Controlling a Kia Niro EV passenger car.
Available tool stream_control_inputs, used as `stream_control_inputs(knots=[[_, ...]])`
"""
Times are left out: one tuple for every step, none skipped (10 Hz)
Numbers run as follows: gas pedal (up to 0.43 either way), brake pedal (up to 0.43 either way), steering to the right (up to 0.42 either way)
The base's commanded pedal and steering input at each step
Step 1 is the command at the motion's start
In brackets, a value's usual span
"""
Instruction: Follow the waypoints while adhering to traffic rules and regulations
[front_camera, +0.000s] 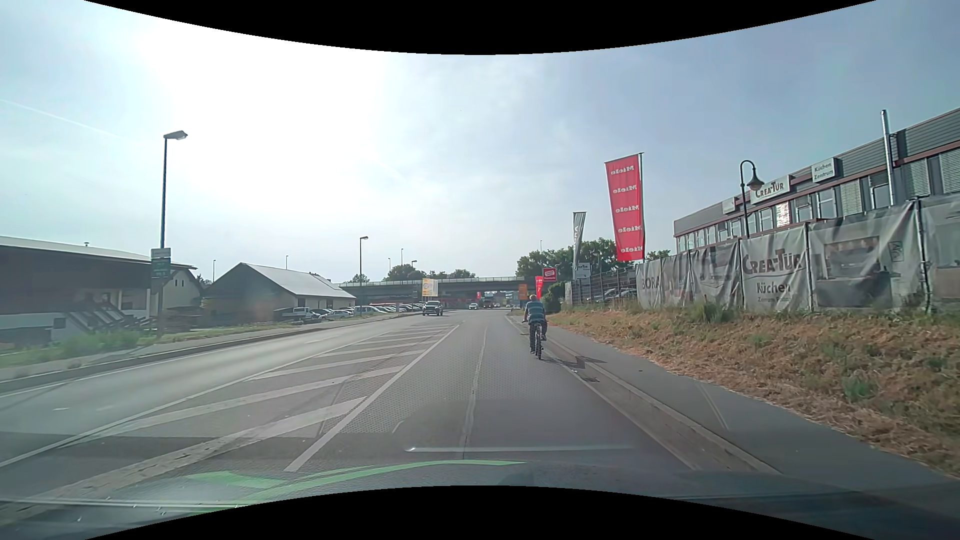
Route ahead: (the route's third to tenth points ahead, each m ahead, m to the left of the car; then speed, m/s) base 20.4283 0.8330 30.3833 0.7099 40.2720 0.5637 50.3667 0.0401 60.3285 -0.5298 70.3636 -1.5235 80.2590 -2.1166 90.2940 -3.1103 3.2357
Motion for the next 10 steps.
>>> stream_control_inputs(knots=[[0.039,0.000,0.006],[0.039,0.000,0.006],[0.039,0.000,0.006],[0.039,0.000,0.005],[0.047,0.000,0.005],[0.047,0.000,0.004],[0.067,0.000,0.004],[0.067,0.000,0.004],[0.067,0.000,0.004],[0.067,0.000,0.003]])
